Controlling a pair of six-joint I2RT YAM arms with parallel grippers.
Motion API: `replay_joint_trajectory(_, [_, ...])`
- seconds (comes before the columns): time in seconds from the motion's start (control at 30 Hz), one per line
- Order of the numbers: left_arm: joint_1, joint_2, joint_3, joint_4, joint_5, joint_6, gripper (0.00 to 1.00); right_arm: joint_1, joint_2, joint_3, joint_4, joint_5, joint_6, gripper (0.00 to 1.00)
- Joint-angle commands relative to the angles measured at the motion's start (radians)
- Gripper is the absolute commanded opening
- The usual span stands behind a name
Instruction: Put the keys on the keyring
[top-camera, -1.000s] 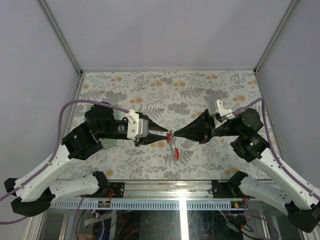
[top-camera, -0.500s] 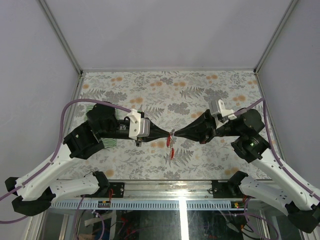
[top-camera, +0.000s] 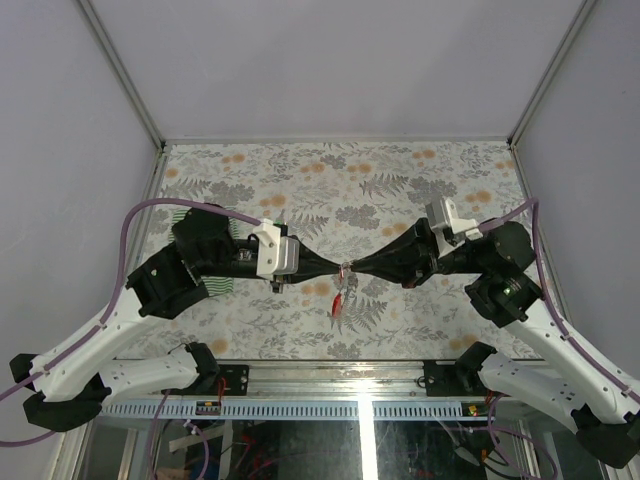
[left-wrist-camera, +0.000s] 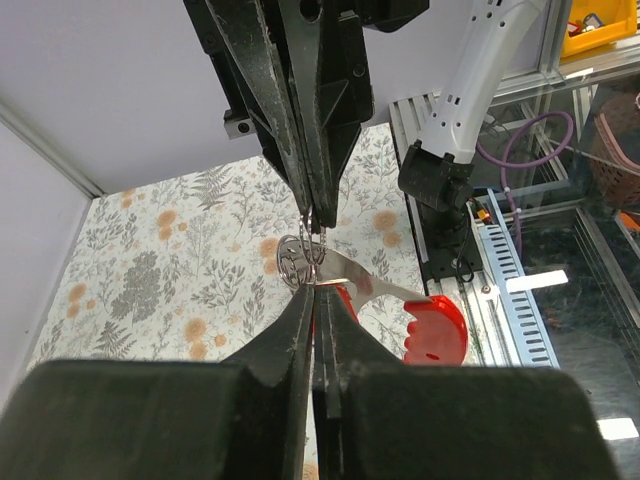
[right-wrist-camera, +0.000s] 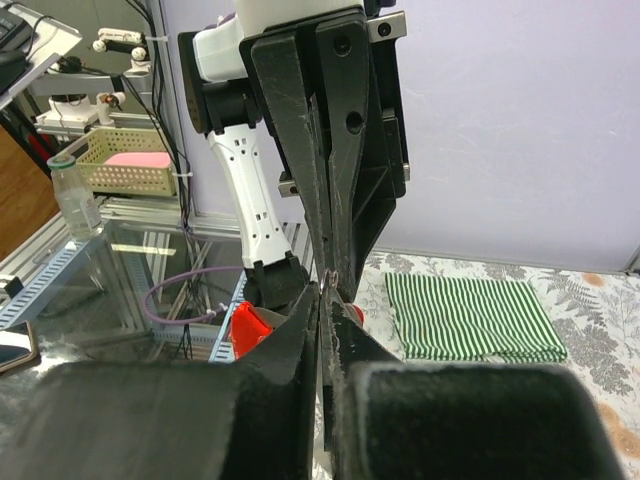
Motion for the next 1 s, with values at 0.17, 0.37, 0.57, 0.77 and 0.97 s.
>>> replay_joint_trajectory(0.17, [-0.003,0.005,-0.005,0.081,0.008,-0.025,0.0,0.006,-0.024,-0.033,0.294,0.089,0.143,0.0])
replay_joint_trajectory(0.37, [-0.003,0.0,-0.012,0.111,0.018,-0.04,0.05,0.005,-0.026,-0.051,0.317,0.106,0.149,0.0])
replay_joint_trajectory(0.57, [-0.003,-0.05,-0.069,0.239,-0.01,-0.104,0.18,0.006,-0.043,-0.026,0.244,0.077,0.093,0.0])
replay_joint_trajectory(0.77, [-0.003,-0.112,-0.191,0.507,-0.044,-0.255,0.24,0.006,-0.043,-0.004,0.201,0.046,0.059,0.0])
replay_joint_trajectory(0.97, [-0.002,-0.114,-0.276,0.691,-0.037,-0.37,0.24,0.006,-0.039,0.003,0.193,0.036,0.052,0.0])
